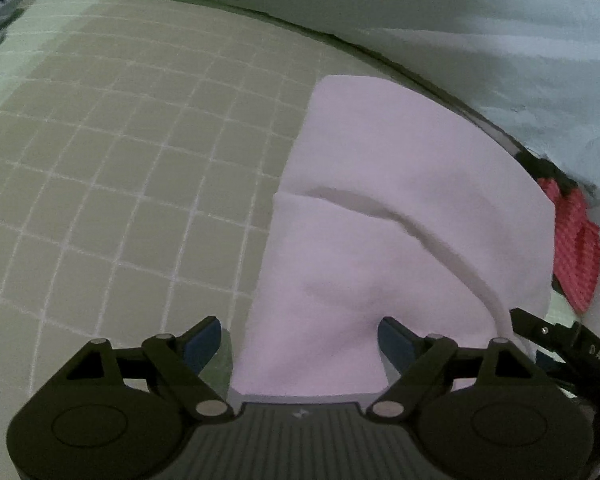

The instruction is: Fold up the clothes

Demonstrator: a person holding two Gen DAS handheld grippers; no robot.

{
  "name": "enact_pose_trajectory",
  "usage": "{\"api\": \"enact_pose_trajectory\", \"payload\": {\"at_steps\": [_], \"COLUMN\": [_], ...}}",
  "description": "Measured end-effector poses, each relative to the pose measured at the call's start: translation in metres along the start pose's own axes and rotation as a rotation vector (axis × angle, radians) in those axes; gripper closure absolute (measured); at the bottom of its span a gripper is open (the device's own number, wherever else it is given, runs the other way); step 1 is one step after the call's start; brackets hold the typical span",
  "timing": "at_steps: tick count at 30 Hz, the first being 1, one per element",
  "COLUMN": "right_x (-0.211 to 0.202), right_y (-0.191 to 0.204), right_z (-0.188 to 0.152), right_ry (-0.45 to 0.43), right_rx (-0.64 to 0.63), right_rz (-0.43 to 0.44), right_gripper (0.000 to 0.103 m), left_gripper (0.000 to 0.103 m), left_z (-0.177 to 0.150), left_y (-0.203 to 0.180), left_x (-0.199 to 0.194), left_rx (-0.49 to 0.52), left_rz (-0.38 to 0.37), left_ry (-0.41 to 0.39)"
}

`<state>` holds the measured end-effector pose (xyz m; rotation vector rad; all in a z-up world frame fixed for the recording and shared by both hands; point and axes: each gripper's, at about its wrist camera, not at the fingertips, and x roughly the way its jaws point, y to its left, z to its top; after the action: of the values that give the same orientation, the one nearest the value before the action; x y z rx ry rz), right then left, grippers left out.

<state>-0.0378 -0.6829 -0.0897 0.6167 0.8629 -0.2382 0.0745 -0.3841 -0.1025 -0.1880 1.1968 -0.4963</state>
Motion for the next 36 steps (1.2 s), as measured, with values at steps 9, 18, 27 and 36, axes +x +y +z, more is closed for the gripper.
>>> {"api": "enact_pose_trajectory", "payload": {"at_steps": [9,18,27,36], "right_x": [0.019,0.009,-0.023,-0.068], "right_y": [-0.001,0.005,-0.001,-0.040], "right_z": [-0.003,-0.012,-0.035,-0.062], "right_ry": [0.010,-0.011,-0.087,-0.118], "right_rx": [0.149,0.220,0.369,0.534], "right_rz": [0.028,0.037,0.109,0.230], "right_gripper": [0.000,0.029,0.077,0.082], "left_gripper": [0.014,0.035,0.070,0.080], "left_z": [0.010,0.014,0.010,-0.027], "left_y": [0.010,0.012,-0.010,-0.059], "left_x": [0.015,0.016,0.002,-0.023], "left_rx": [-0.001,-0.016,0.081,0.099], "left_rz": [-0.109,-0.180,-0.188,-0.205], "left_ry": [0.015,0.052,0.092,0.080]}}
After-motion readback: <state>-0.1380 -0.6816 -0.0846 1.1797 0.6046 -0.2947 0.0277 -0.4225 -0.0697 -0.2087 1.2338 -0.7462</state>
